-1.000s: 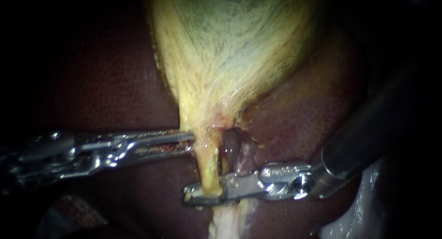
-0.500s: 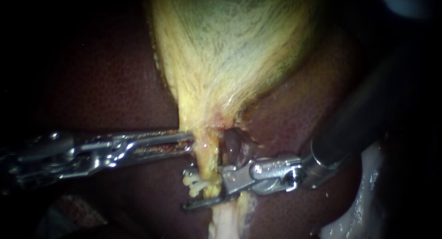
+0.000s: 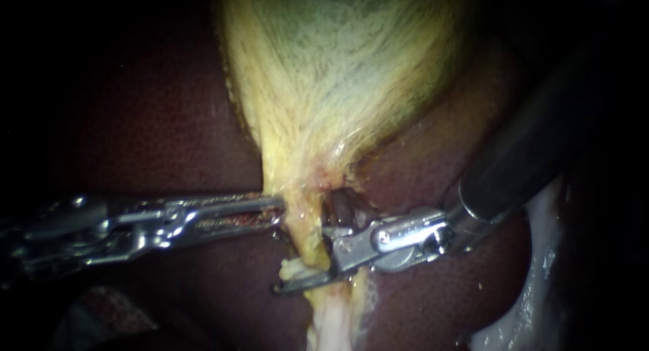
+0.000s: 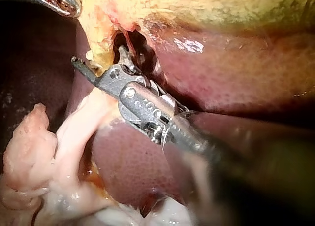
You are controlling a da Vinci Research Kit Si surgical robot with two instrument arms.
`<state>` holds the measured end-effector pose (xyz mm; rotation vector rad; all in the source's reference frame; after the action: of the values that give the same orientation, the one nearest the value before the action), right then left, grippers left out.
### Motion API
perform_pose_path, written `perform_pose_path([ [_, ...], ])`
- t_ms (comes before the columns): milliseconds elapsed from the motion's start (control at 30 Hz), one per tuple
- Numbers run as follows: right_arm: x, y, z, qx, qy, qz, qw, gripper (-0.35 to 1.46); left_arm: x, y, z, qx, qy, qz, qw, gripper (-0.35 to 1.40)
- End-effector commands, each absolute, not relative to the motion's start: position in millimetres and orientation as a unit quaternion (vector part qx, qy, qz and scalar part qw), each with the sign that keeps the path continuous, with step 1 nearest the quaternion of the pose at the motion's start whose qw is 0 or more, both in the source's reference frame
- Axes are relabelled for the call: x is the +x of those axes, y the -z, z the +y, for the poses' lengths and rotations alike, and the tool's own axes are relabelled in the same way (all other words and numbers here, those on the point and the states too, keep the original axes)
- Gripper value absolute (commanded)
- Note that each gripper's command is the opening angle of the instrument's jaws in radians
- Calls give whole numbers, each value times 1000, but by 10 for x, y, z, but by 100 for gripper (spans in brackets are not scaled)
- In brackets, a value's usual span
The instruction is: Going back second clip left tube
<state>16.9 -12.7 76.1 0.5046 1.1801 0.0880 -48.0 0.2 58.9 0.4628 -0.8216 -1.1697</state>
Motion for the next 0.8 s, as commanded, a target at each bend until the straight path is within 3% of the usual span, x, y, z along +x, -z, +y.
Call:
perform_pose_path([
  [33,165,-760,-127,234,-41,551,800,60,-479,-589,2,211,531,-373,731,-1],
  [400,105,-741,-122,231,-44,552,800,60,-476,-594,3,210,531,-374,731,-1],
  [800,51,-704,-84,202,-29,559,804,60,-475,-598,2,209,530,-374,732,-1],
])
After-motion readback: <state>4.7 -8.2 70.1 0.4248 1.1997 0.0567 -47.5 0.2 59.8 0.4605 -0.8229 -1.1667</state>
